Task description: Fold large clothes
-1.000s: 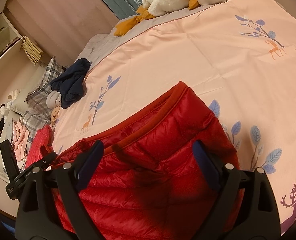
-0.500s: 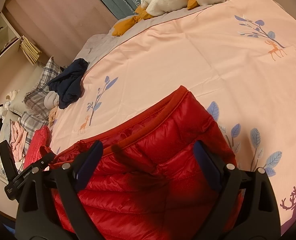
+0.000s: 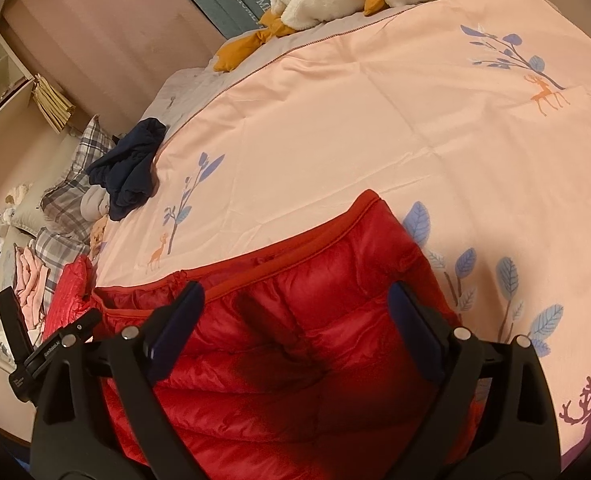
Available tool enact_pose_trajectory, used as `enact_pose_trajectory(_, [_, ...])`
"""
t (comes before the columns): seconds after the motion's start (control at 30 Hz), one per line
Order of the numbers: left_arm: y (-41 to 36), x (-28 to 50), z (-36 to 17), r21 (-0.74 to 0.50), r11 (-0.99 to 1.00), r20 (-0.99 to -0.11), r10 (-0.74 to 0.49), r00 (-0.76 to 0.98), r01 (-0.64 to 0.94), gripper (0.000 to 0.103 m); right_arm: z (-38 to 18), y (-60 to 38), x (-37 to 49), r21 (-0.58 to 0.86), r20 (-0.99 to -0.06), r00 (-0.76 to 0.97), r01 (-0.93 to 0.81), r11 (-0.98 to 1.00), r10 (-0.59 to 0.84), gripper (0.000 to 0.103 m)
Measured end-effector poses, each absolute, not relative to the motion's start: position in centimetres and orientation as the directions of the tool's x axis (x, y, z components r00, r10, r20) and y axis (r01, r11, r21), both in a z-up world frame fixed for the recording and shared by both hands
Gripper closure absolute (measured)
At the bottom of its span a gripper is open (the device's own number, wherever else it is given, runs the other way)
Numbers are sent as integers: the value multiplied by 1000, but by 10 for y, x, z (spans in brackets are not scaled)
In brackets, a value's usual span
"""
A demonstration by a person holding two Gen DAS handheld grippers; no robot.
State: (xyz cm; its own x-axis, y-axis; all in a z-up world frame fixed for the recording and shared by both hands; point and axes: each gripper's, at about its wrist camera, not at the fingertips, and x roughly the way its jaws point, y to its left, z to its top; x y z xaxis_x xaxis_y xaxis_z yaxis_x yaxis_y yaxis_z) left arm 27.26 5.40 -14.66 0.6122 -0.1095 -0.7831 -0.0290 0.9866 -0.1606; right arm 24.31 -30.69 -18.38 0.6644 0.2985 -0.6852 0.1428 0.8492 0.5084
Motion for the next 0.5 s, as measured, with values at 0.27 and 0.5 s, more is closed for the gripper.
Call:
enact_pose_trajectory(0.27, [69, 267, -144, -162, 985, -773, -89, 628, -59, 4, -178, -313, 234, 463, -695, 684, 187, 866, 224, 9])
enact_pose_trajectory(0.5, [70, 240, -127, -147, 989, -738, -103, 667, -10, 4, -157, -319, 209, 390, -685, 717, 212, 896, 129, 9])
